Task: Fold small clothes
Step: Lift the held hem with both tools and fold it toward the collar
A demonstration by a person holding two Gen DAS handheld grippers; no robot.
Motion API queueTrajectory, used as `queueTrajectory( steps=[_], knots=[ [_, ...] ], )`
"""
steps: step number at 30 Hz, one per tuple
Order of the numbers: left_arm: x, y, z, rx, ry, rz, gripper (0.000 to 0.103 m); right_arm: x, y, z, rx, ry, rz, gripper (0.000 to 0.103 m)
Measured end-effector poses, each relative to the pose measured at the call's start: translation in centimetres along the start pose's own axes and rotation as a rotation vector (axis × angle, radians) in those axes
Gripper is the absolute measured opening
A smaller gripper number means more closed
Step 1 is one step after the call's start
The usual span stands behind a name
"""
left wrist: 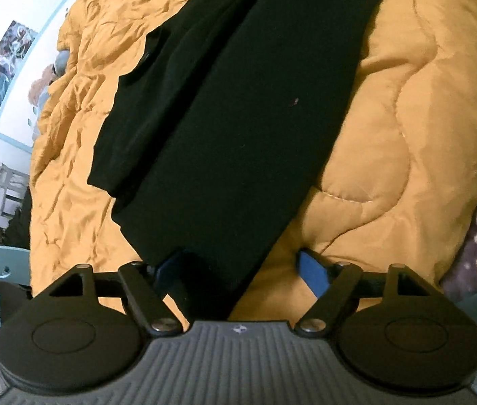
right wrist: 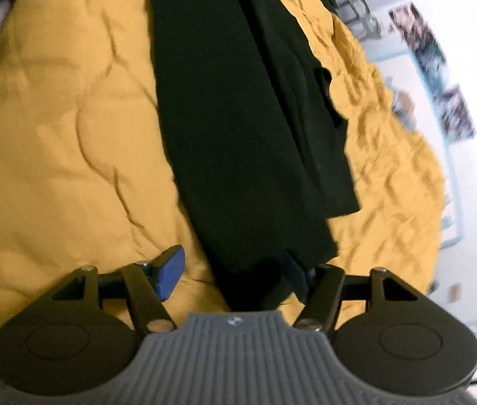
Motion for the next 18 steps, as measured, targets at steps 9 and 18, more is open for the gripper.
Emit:
queueTrajectory(
  steps=[9,18],
  knots=[
    [-0.6,0.0,0.9,-0.034,-0.149,-0.051,0.060,0.2,0.8,1.0,-0.059,0.052,0.006,0.027],
    [-3.1,-1.2,1.9,-0.093,-0.169,-0.115,0.005,-2.1,0.0,-1.2,0.085,0.142,-0.025,0.000]
  ],
)
Point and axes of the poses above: each gripper's, at about its wrist camera, not at the fingertips, and x roughly the way its jaws point, z to its left, y to its underside, the point moved 3 cm from there along x, roughly the way its jaws point, and after that the axes turned 14 degrees about -z, right-handed, at the moved point
